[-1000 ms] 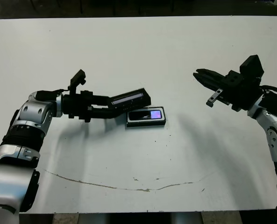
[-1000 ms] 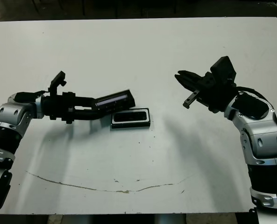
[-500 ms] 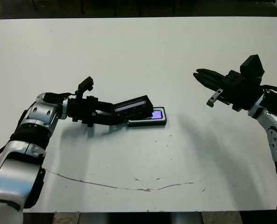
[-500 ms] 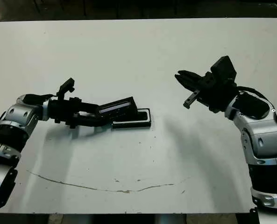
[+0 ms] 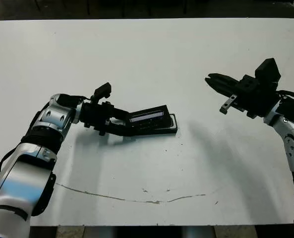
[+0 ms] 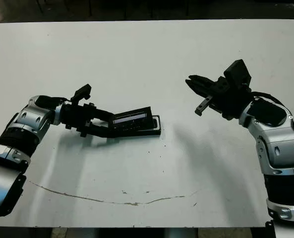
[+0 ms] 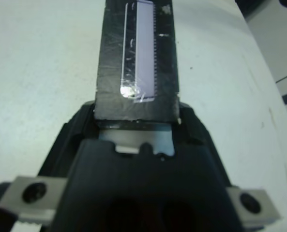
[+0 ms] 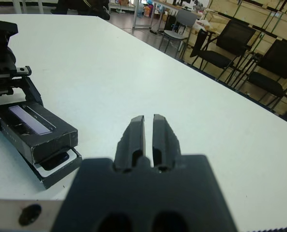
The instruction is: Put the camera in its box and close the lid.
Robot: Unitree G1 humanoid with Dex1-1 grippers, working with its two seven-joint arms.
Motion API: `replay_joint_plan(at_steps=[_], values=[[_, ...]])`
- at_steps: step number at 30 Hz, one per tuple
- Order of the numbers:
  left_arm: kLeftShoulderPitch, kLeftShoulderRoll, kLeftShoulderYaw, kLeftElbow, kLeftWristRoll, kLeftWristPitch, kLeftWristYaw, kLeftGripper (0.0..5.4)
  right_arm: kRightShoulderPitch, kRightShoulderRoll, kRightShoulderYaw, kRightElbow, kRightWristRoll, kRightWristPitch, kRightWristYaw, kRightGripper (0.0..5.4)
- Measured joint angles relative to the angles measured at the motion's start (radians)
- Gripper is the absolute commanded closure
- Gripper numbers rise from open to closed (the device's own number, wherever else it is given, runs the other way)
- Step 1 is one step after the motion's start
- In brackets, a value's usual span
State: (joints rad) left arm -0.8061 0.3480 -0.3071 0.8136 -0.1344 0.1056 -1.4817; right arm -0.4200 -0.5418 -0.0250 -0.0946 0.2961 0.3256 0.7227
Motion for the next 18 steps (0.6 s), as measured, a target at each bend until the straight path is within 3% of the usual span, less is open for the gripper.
replay_joint_plan(at_steps=[4, 10, 18], values=[[-0.015, 0.007, -0.027, -0.017, 0.031, -0.012, 0.003, 2.74, -0.002, -0.001, 0.000, 0.003, -0.002, -0.004, 0.005, 5.40], [0.006, 0.014, -0.099, -0.159, 0.148, -0.044, 0.148, 2.74, -0.004, -0.001, 0.000, 0.006, -0.003, -0.004, 0.005, 5.40], [0.027, 0.008, -0.149, -0.264, 0.198, -0.030, 0.239, 2.78, -0.004, -0.001, 0.000, 0.011, -0.004, -0.027, 0.006, 5.40]])
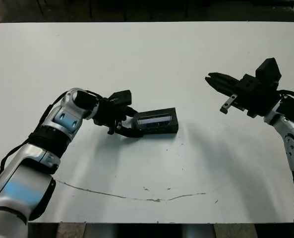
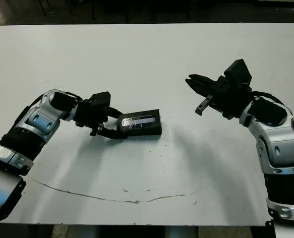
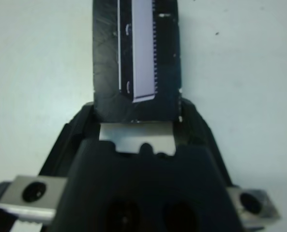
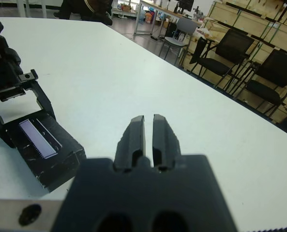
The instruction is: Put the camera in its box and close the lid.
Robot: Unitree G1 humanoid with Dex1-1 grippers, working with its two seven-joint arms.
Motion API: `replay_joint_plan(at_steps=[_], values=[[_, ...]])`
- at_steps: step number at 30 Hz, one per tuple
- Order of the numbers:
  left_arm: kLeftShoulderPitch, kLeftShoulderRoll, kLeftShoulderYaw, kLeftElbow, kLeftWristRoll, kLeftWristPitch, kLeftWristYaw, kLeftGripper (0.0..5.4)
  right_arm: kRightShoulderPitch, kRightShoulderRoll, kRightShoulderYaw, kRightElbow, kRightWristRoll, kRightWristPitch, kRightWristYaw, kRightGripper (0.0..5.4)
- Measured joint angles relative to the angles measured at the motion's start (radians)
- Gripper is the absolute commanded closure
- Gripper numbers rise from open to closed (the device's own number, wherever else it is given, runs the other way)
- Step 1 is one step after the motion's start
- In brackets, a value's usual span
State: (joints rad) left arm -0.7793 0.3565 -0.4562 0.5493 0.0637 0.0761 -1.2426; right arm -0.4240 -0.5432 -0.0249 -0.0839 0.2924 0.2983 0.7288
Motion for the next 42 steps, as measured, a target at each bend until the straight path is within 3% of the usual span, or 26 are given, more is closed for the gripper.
replay_joint_plan(at_steps=[5, 14, 25, 30, 42], values=[[-0.037, -0.030, -0.019, 0.029, 0.015, 0.044, 0.002, 2.78, 0.001, 0.000, -0.001, 0.010, 0.003, -0.011, 0.003, 5.40], [-0.131, -0.093, -0.063, 0.219, 0.049, -0.019, 0.002, 2.78, 0.009, 0.000, -0.008, 0.008, 0.023, -0.013, 0.019, 5.40], [-0.220, -0.130, -0.092, 0.337, 0.072, 0.024, -0.066, 2.78, 0.022, 0.001, -0.009, -0.008, 0.025, -0.013, 0.017, 5.40], [-0.232, -0.116, -0.115, 0.309, 0.105, 0.029, -0.105, 1.89, 0.026, 0.001, -0.009, -0.017, 0.027, -0.012, 0.017, 5.40], [-0.184, -0.015, -0.095, 0.192, 0.098, -0.078, -0.099, 0.00, 0.031, 0.001, -0.011, -0.028, 0.030, -0.008, 0.015, 5.40]])
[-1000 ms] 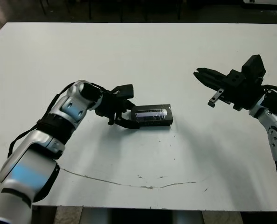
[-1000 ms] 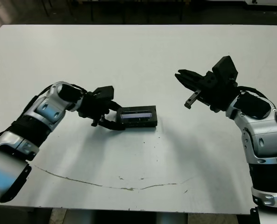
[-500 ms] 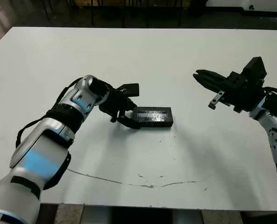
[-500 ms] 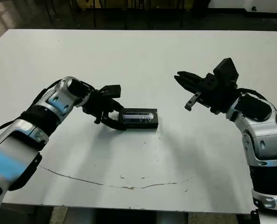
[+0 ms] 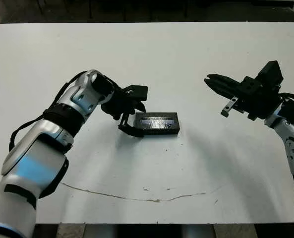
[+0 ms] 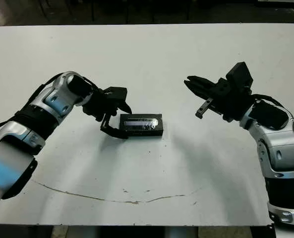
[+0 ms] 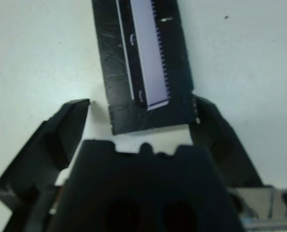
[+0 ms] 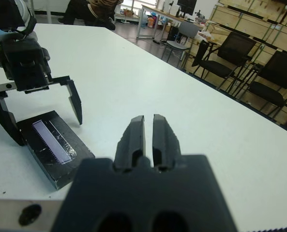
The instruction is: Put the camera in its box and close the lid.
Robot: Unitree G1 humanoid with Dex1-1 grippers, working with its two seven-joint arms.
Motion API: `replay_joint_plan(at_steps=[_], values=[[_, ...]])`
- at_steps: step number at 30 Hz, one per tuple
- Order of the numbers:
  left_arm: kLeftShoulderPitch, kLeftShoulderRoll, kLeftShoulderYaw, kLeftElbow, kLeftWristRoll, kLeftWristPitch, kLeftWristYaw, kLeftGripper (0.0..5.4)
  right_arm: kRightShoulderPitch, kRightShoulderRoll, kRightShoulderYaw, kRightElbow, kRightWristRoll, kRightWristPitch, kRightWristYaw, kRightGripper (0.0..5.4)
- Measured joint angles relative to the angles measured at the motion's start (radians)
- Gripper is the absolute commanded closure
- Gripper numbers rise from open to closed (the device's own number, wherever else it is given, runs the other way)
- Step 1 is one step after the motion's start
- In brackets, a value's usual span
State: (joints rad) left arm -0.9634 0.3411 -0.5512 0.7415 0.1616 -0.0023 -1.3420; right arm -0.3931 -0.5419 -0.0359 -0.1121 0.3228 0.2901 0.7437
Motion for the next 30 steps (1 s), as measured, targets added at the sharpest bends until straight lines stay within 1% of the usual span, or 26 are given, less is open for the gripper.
replay_joint_plan(at_steps=[9, 20, 22, 23, 25, 28, 30], values=[[0.081, 0.116, 0.045, -0.061, -0.041, -0.103, -0.006, 0.00, 0.000, 0.000, -0.001, -0.001, 0.005, 0.000, 0.000, 5.40], [0.227, 0.348, 0.105, -0.273, -0.064, -0.110, -0.038, 0.00, 0.000, 0.000, -0.004, -0.020, 0.007, 0.008, -0.002, 5.40], [0.278, 0.379, 0.152, -0.298, -0.104, -0.097, -0.036, 0.00, 0.000, 0.000, -0.003, -0.023, 0.006, 0.014, -0.006, 5.40], [0.309, 0.389, 0.184, -0.314, -0.126, -0.072, -0.023, 0.00, 0.000, 0.000, -0.003, -0.024, 0.004, 0.015, -0.009, 5.40], [0.390, 0.395, 0.267, -0.364, -0.168, -0.005, 0.059, 0.00, -0.002, 0.000, 0.001, -0.029, -0.002, 0.022, -0.017, 5.40], [0.523, 0.367, 0.423, -0.498, -0.198, 0.086, 0.298, 0.28, -0.003, -0.001, 0.006, -0.032, -0.007, 0.026, -0.028, 5.40], [0.590, 0.301, 0.518, -0.644, -0.212, 0.152, 0.480, 0.62, -0.003, 0.000, 0.010, -0.030, -0.010, 0.026, -0.035, 5.40]])
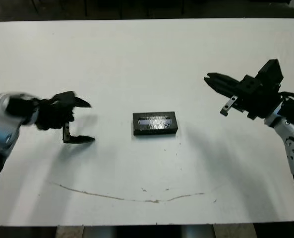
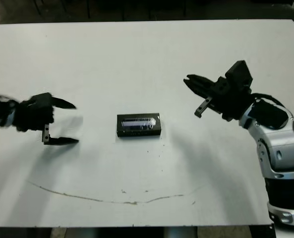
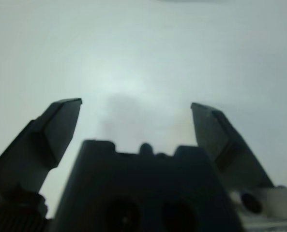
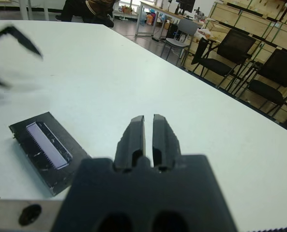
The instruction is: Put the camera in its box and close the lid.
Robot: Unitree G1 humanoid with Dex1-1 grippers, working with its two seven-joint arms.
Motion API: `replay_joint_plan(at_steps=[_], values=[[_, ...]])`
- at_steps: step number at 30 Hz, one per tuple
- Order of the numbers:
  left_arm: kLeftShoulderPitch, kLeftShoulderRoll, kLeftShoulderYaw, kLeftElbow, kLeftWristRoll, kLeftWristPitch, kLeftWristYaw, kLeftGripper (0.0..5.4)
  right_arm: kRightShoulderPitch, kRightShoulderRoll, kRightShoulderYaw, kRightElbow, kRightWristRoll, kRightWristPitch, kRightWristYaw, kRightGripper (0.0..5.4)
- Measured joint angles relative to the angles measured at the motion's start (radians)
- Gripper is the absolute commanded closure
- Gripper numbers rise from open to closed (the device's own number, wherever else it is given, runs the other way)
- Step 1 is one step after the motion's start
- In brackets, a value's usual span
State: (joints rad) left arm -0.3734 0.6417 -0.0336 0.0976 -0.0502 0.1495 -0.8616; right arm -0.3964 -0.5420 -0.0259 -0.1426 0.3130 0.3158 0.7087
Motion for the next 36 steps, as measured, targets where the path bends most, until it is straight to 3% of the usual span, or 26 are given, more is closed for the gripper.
replay_joint_plan(at_steps=[3, 5, 8, 11, 18, 25, 30, 36], values=[[0.071, -0.169, 0.097, -0.260, -0.042, 0.113, 0.270, 1.19, -0.001, 0.001, 0.002, 0.011, -0.012, 0.000, -0.014, 5.40], [0.099, -0.285, 0.109, -0.377, -0.057, 0.140, 0.411, 1.55, -0.001, 0.004, 0.003, 0.015, -0.018, 0.000, -0.031, 5.40], [0.107, -0.446, 0.091, -0.458, -0.065, 0.147, 0.579, 2.12, -0.001, 0.007, 0.003, 0.024, -0.033, -0.001, -0.054, 5.40], [0.105, -0.537, 0.046, -0.486, -0.065, 0.177, 0.667, 2.70, -0.001, 0.020, 0.005, 0.024, -0.045, -0.004, -0.071, 5.40], [0.086, -0.632, -0.090, -0.481, -0.042, 0.264, 0.742, 3.99, 0.002, 0.037, 0.001, 0.010, -0.051, 0.001, -0.110, 5.40], [0.063, -0.696, -0.176, -0.351, -0.023, 0.361, 0.766, 5.33, 0.009, 0.036, -0.001, -0.015, -0.053, 0.019, -0.127, 5.40], [0.018, -0.720, -0.219, -0.215, 0.019, 0.408, 0.781, 5.39, 0.012, 0.037, -0.001, -0.035, -0.052, 0.028, -0.136, 5.40], [0.026, -0.732, -0.278, -0.135, 0.046, 0.374, 0.773, 5.39, 0.013, 0.037, 0.000, -0.068, -0.052, 0.062, -0.145, 5.40]])
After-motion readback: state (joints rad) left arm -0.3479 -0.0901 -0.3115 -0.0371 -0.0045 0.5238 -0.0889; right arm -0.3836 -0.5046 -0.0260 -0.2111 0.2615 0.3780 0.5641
